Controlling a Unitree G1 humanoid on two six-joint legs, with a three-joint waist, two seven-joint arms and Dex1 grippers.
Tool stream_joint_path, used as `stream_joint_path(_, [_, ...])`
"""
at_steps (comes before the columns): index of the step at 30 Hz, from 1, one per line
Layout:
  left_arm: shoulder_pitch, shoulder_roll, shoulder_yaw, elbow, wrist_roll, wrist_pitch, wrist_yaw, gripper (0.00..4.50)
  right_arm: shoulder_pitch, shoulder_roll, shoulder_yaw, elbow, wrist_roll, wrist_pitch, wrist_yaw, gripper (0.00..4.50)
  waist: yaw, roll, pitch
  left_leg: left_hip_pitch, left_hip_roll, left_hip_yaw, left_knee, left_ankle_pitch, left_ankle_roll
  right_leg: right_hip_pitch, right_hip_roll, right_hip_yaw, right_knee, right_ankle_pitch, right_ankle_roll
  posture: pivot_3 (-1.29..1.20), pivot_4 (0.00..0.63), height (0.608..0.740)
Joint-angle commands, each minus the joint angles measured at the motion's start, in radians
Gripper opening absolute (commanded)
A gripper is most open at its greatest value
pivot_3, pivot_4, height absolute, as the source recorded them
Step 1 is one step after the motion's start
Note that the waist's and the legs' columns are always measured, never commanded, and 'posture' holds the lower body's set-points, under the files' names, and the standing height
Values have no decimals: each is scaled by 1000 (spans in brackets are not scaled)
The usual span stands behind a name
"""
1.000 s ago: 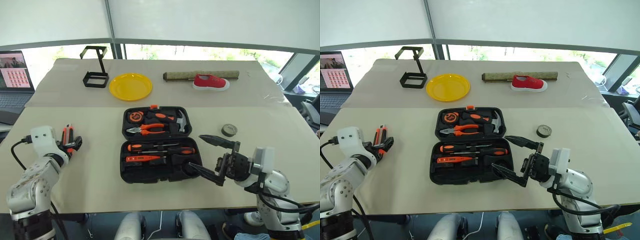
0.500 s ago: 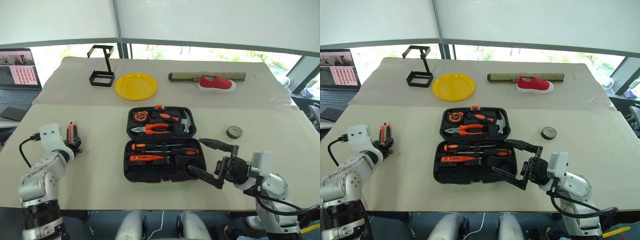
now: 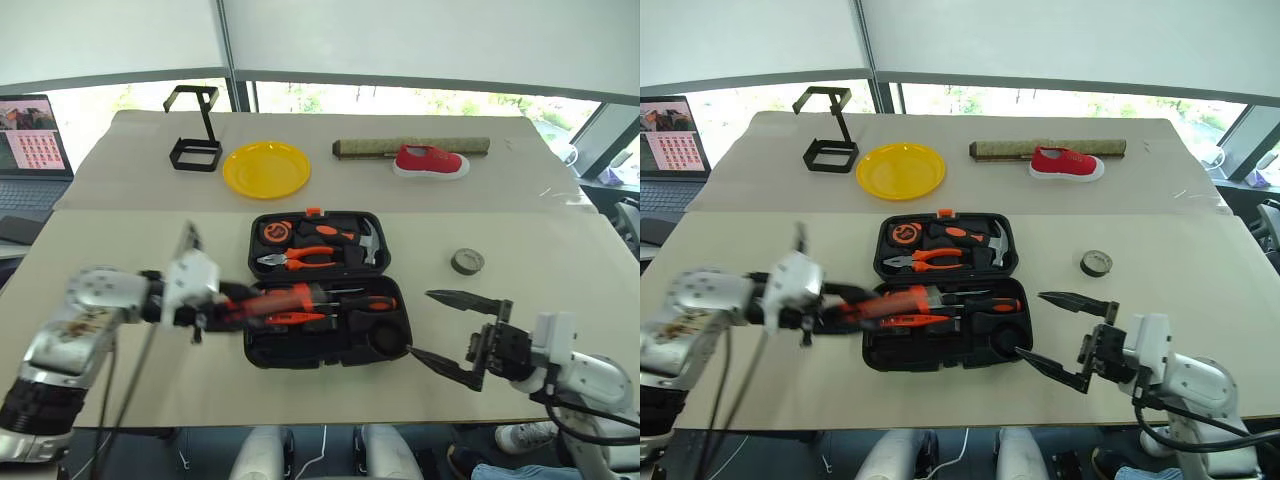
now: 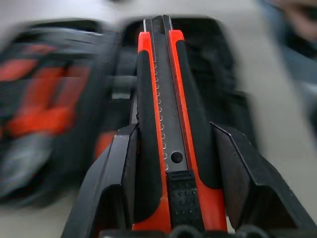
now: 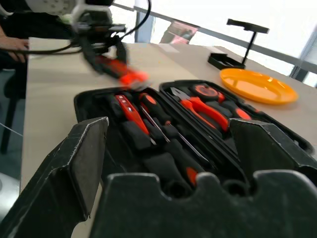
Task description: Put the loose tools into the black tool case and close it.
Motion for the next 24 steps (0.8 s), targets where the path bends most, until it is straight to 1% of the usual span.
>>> stream_joint_path(1, [-58,-21,-68,-23,107,1,55,1783,25,0,-26,-89,24,19,-38,4500,1,0,0,0,1,0,0,0,0,0,3,1,0,0,0,0,150,740])
stream_joint_path(5, [-96,-75,-138,-25,181,90,137,1783,69,10,-20,-147,22,33,-76,4500,3,0,0,0,1,-1,2,1,0,0,5,1,1,0,1,0,150,740])
stream_joint_path(7, [-100,-86,-167,-34,210,96,142,1783,77,14,-20,-165,19,38,-95,4500,3,0,0,0,1,-1,2,1,0,1,5,1,1,0,2,0,150,740])
stream_joint_path(10, [-96,-105,-183,-51,206,124,152,1783,77,19,-15,-179,14,46,-115,4500,3,0,0,0,1,-1,4,1,0,1,5,2,2,0,2,0,150,740])
stream_joint_path(13, [-97,-109,-200,-69,211,141,148,1783,77,19,-9,-187,12,49,-128,4500,3,0,0,0,1,-1,5,1,0,1,5,2,2,0,2,0,150,740])
stream_joint_path(17, [-113,-118,-222,-100,217,209,168,1783,80,17,-1,-197,11,52,-142,4500,4,0,0,0,1,-1,5,1,0,2,5,2,3,0,2,0,150,740])
stream_joint_path(21, [-111,-102,-248,-116,246,253,179,1783,80,16,3,-202,9,54,-150,4500,6,0,0,-1,1,-1,9,0,1,2,5,1,4,0,3,0,150,740])
stream_joint_path(24, [-99,-94,-257,-137,236,282,170,1783,80,17,5,-206,8,57,-154,4500,5,0,0,0,1,-2,11,0,1,3,5,1,4,0,3,0,150,740])
